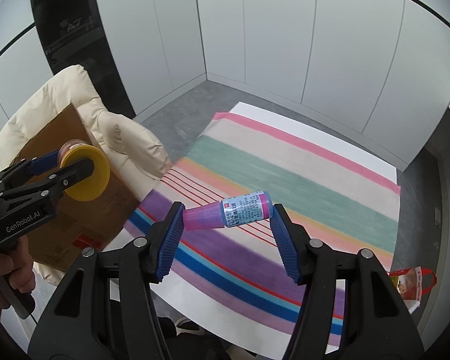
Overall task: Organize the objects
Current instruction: 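Carry the can and pink tube over the cardboard box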
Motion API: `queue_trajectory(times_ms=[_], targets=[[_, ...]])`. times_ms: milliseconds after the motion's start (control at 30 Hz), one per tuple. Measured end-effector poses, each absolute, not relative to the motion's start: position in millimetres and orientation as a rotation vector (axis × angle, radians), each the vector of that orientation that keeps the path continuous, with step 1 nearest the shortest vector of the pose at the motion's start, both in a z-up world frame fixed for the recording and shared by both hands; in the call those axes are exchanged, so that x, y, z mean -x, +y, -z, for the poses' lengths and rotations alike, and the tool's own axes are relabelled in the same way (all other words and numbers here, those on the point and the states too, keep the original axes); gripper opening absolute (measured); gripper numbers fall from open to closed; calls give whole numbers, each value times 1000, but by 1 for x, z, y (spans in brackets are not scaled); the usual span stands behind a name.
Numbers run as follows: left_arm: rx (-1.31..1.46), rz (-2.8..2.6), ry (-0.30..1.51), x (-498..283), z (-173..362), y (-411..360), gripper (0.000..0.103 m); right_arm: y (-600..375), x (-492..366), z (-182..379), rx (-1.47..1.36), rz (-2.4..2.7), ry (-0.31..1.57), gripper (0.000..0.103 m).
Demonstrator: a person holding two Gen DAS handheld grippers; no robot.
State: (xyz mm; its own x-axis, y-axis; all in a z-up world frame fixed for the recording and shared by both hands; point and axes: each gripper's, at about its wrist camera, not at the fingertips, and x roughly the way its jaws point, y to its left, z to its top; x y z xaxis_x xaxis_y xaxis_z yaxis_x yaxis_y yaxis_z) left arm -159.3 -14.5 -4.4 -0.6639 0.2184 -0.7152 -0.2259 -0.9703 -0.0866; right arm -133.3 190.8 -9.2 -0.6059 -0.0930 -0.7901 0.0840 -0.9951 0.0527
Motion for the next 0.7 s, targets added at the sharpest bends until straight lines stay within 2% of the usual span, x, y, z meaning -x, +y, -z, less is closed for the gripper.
queue_trajectory(times_ms=[700], targets=[[1178, -2812, -71, 149, 5, -114, 67, 101, 153, 6, -1267, 2613, 70, 61]])
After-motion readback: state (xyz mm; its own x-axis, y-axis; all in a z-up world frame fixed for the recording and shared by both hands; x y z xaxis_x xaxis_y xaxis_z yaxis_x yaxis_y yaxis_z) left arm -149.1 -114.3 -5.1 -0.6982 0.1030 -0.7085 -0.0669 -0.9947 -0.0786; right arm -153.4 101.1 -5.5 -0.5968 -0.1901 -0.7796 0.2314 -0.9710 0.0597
